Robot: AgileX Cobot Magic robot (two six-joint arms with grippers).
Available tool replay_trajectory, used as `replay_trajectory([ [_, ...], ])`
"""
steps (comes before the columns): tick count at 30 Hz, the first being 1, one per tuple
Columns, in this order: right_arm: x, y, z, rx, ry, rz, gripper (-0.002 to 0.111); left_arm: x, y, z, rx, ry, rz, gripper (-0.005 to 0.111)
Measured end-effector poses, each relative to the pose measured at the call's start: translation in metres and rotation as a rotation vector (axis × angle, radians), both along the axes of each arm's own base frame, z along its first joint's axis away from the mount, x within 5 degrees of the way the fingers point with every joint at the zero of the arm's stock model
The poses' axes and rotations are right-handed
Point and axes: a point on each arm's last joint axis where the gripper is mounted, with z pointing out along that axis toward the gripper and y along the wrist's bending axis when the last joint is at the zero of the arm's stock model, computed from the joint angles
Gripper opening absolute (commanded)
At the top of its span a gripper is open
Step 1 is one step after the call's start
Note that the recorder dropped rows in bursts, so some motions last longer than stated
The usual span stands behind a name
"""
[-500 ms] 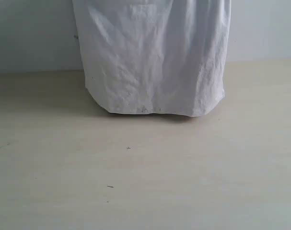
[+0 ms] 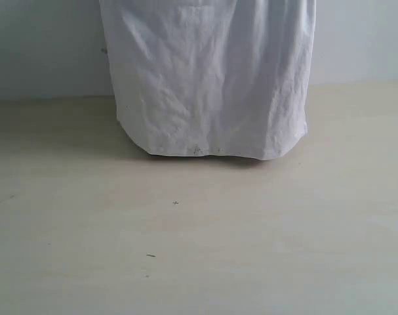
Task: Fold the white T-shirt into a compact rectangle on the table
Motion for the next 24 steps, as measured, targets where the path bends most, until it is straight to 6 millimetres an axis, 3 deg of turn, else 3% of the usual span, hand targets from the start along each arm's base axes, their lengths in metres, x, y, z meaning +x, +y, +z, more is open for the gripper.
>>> replay_trajectory([
  [2,0.0,0.0,0.0,0.0,0.0,0.005,0.0,0.0,0.0,0.0,0.0,0.0,0.0,0.0],
  [6,0.011,0.0,0.011,-0.215,0.112,0.043,0.0,0.0,0.0,0.0,0.0,0.0,0.0,0.0],
  [13,0.081,0.003,0.039,-0.399,0.493,0.132,0.0,0.0,0.0,0.0,0.0,0.0,0.0,0.0],
  [18,0.132,0.007,0.041,-0.315,0.621,0.12,0.0,0.0,0.0,0.0,0.0,0.0,0.0,0.0],
  [24,0.17,0.018,0.05,-0.148,0.623,0.132,0.0,0.0,0.0,0.0,0.0,0.0,0.0,0.0],
])
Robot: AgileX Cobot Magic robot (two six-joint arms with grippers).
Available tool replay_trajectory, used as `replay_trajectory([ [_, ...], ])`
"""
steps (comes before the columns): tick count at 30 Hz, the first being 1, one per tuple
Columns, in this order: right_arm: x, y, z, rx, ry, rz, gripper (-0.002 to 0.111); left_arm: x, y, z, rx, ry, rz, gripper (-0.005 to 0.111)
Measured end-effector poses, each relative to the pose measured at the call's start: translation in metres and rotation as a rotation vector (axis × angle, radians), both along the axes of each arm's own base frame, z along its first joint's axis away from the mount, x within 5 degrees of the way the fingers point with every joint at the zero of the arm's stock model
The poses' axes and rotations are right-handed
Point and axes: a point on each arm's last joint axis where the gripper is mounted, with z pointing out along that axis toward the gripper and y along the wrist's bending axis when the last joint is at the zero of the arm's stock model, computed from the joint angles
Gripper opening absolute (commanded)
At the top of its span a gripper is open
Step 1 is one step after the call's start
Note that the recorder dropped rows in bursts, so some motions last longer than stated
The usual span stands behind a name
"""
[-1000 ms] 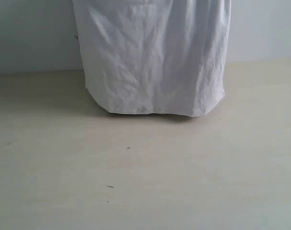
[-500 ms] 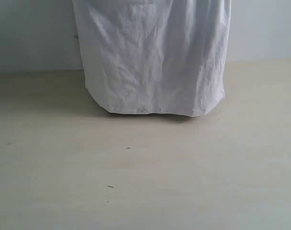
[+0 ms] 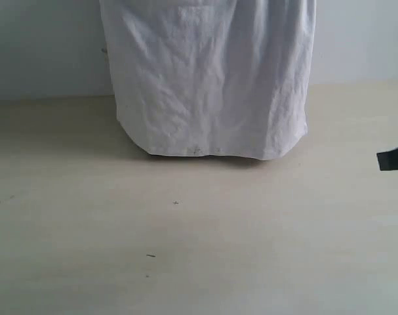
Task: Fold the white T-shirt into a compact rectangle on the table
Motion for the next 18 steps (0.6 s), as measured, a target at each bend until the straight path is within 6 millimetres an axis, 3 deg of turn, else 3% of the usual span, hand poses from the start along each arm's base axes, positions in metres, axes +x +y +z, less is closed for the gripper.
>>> replay_trajectory([
  [8,0.037,0.029,-0.016,-0.034,0.121,0.499,0.0,0.0,0.0,0.0,0.0,0.0,0.0,0.0],
  [13,0.074,0.043,-0.025,0.098,0.052,0.537,0.004,0.0,0.0,0.0,0.0,0.0,0.0,0.0],
  [15,0.088,0.046,-0.025,0.145,0.019,0.5,0.017,0.0,0.0,0.0,0.0,0.0,0.0,0.0],
  [18,0.107,0.047,-0.018,0.138,-0.038,0.503,0.054,0.0,0.0,0.0,0.0,0.0,0.0,0.0],
])
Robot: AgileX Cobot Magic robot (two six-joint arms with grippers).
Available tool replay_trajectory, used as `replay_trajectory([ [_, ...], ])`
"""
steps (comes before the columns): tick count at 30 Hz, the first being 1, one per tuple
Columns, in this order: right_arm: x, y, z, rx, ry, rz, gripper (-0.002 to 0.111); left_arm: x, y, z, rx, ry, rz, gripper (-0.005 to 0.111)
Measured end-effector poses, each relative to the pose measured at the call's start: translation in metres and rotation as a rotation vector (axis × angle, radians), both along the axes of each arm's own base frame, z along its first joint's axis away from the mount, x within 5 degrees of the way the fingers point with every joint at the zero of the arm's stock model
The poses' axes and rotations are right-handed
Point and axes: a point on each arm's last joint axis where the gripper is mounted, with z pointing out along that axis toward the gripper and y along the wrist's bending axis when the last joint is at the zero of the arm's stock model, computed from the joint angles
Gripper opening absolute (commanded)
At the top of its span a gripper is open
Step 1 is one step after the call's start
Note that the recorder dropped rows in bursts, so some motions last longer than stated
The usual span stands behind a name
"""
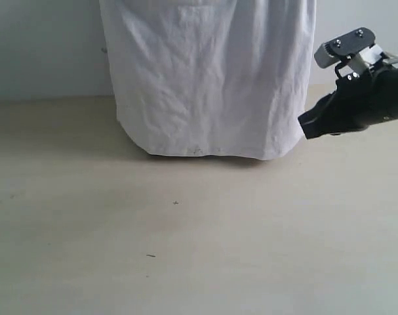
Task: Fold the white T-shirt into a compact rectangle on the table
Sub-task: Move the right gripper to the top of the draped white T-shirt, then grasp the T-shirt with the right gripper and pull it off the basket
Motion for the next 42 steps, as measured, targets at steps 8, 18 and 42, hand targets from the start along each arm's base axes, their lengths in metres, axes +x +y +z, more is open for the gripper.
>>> replay_trajectory([
  [8,0.043,-0.012,0.006,0.064,-0.089,-0.164,0.103,0.0,0.0,0.0,0.0,0.0,0.0,0.0],
  [18,0.085,-0.01,-0.003,0.213,-0.06,-0.179,0.095,0.0,0.0,0.0,0.0,0.0,0.0,0.0],
  [42,0.037,0.01,0.088,0.352,-0.077,0.09,0.0,0.0,0.0,0.0,0.0,-0.002,0.0,0.0],
])
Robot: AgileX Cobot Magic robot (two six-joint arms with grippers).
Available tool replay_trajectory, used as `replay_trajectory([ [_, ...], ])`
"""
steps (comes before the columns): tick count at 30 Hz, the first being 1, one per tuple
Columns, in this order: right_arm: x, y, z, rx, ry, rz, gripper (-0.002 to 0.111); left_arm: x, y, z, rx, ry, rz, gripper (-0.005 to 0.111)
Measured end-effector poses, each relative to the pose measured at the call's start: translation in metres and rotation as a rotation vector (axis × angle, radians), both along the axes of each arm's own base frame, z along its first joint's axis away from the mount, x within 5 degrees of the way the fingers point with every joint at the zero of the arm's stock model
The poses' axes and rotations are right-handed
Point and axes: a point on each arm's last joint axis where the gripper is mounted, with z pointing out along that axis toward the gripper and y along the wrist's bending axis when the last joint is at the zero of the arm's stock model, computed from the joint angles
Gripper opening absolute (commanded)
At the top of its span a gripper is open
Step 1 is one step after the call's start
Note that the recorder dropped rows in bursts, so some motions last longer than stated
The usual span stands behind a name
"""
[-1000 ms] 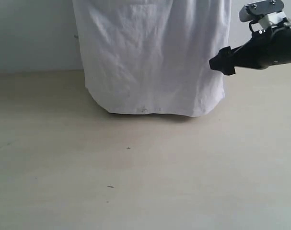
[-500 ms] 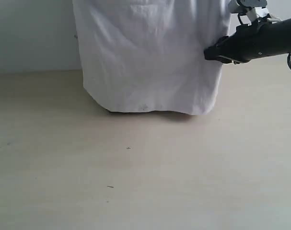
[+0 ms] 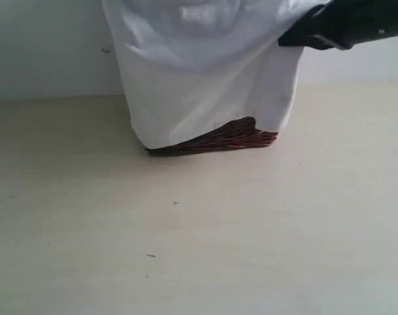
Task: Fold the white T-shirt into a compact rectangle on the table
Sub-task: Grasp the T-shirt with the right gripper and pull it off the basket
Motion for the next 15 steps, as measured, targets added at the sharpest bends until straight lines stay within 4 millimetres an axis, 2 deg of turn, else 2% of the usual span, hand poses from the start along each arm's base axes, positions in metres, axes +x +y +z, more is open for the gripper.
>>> replay_trajectory([
  [4,-0.018,0.003,0.04,0.079,-0.123,0.016,0.0,0.0,0.0,0.0,0.0,0.0,0.0,0.0],
  [11,-0.047,0.004,0.125,0.223,-0.5,0.023,0.0,0.0,0.0,0.0,0.0,0.0,0.0,0.0],
  [15,-0.053,0.003,0.153,0.218,-0.626,0.029,0.0,0.0,0.0,0.0,0.0,0.0,0.0,0.0],
])
